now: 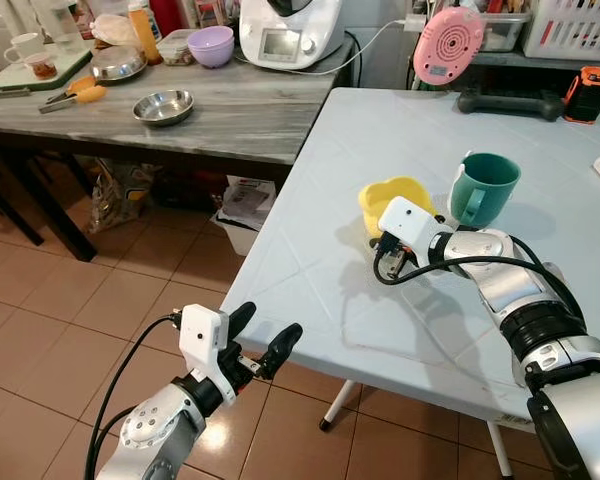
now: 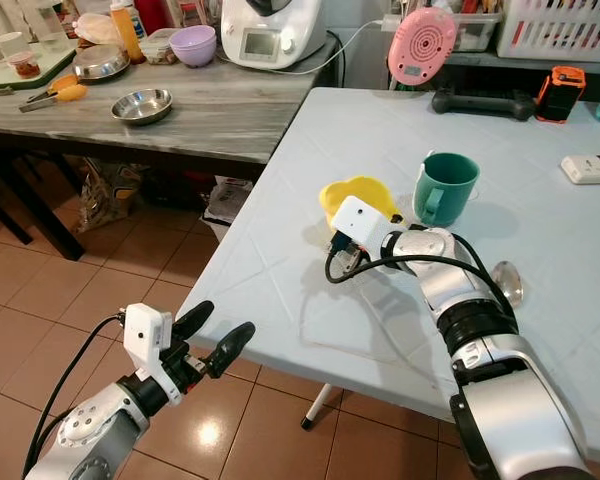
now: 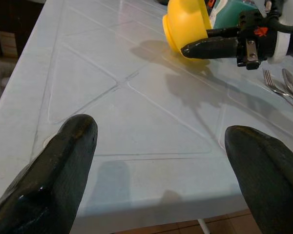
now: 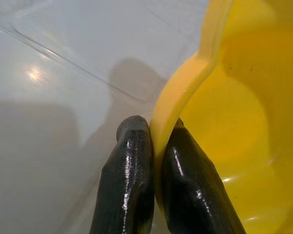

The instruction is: Setting the table

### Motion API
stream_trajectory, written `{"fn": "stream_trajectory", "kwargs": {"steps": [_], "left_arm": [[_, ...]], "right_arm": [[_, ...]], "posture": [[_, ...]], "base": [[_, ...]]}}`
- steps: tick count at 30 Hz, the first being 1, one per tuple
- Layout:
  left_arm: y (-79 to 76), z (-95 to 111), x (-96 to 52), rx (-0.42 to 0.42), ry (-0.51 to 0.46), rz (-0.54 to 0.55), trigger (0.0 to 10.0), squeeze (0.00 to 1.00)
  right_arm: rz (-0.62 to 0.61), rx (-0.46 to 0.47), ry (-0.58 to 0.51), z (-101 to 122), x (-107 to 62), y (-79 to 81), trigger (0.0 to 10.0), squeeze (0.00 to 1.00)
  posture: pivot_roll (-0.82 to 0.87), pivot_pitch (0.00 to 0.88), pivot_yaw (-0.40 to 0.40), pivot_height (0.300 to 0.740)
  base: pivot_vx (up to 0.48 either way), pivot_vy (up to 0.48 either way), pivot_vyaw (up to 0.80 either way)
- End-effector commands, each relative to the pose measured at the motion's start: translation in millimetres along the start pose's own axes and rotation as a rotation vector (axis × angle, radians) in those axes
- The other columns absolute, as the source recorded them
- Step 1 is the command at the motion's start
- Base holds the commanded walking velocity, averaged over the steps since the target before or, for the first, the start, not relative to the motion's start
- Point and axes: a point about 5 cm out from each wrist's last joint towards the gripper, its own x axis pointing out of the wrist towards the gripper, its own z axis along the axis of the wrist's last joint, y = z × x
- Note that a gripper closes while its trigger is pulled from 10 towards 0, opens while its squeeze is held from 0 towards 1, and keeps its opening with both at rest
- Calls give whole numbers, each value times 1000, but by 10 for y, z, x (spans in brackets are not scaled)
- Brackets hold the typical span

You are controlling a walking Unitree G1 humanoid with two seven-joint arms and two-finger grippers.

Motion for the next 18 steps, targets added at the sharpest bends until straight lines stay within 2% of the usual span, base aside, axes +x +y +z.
{"fn": "stream_trajectory", "kwargs": {"steps": [1,9,13,14,15,16,18], "left_arm": [[40,12,-13,15,-2,8,10000,0],[44,27,-9,19,-2,20,10000,0],[55,92,2,-1,-27,40,10000,0],[55,125,4,-2,-40,43,10000,0],[64,158,5,7,-51,50,10000,0],[74,175,3,10,-59,59,10000,0],[127,222,-7,17,-85,99,10000,0]], "right_arm": [[7,1,-42,86,5,4,0,0],[35,6,-111,185,-12,113,0,0],[9,58,-185,237,-27,221,0,0],[-28,87,-210,234,-37,254,2706,0],[-64,114,-249,245,-54,289,9490,0],[-94,123,-270,248,-65,303,10000,0],[-162,122,-320,253,-105,367,10000,0]], "posture": [[-149,80,103,740],[-151,80,108,740],[-149,80,101,740],[-146,79,96,740],[-146,79,96,740],[-143,78,94,740],[-146,79,97,740]], "base": [[0,0,0],[0,0,0],[0,0,0],[0,0,0],[0,0,0],[0,0,0],[0,0,0]]}}
